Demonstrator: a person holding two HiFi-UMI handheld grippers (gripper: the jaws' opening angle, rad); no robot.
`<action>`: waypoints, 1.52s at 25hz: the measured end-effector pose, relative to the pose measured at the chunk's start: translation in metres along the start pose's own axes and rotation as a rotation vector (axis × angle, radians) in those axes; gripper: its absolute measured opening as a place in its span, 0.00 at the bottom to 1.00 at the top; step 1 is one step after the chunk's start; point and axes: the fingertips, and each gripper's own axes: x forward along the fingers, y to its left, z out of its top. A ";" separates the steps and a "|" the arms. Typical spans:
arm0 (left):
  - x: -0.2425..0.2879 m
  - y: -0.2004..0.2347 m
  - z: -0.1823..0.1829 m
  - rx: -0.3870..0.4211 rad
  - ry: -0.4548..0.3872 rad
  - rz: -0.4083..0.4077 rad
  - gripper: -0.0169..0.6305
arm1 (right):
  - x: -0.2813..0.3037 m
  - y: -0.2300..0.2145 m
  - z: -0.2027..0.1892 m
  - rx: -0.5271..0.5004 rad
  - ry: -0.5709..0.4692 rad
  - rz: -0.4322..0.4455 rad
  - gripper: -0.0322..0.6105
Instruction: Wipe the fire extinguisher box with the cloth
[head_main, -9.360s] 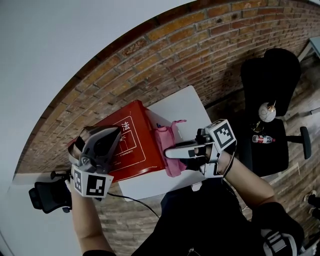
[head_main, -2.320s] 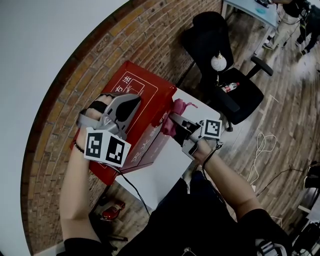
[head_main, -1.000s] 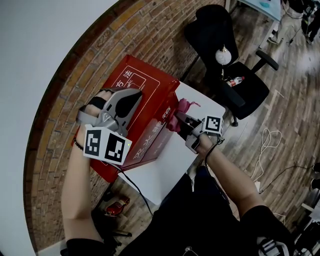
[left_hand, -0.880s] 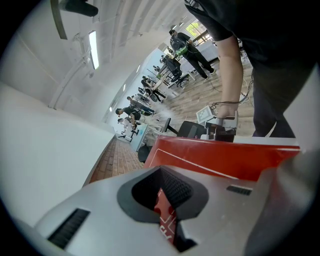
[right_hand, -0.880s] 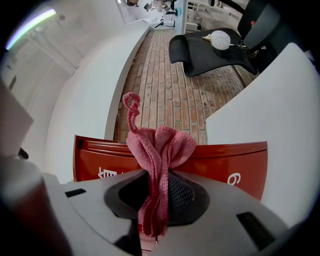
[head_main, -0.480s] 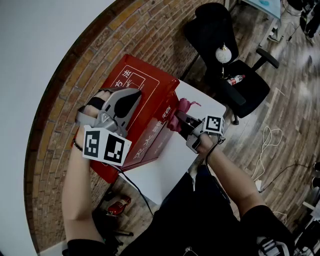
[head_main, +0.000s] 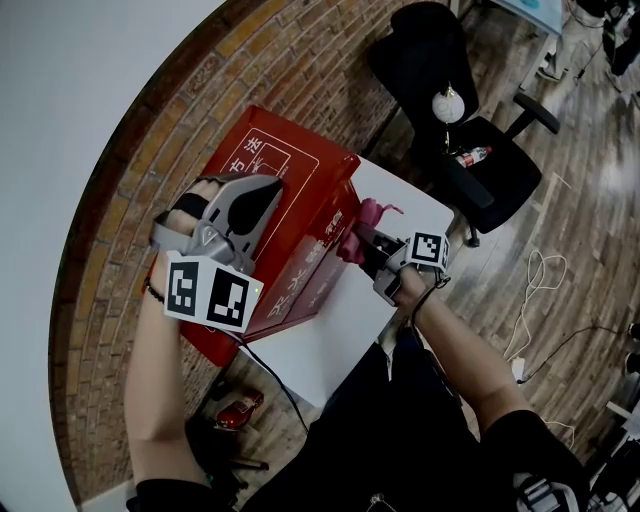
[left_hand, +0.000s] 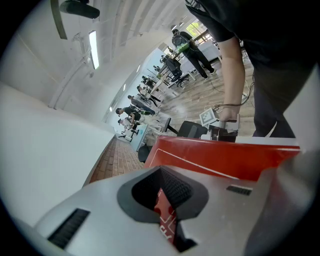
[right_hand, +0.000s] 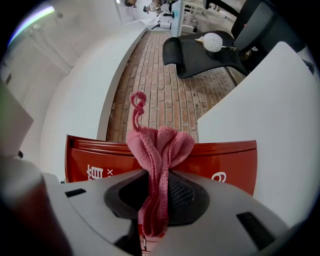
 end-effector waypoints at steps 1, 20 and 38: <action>0.000 0.000 0.000 0.000 0.000 0.000 0.07 | 0.000 0.000 0.000 -0.008 0.000 0.004 0.21; -0.001 0.000 0.000 -0.001 0.001 -0.001 0.07 | 0.001 -0.043 0.001 0.002 0.010 -0.045 0.21; -0.001 0.000 -0.001 -0.003 0.002 -0.001 0.07 | 0.001 -0.089 0.001 -0.011 0.001 -0.074 0.21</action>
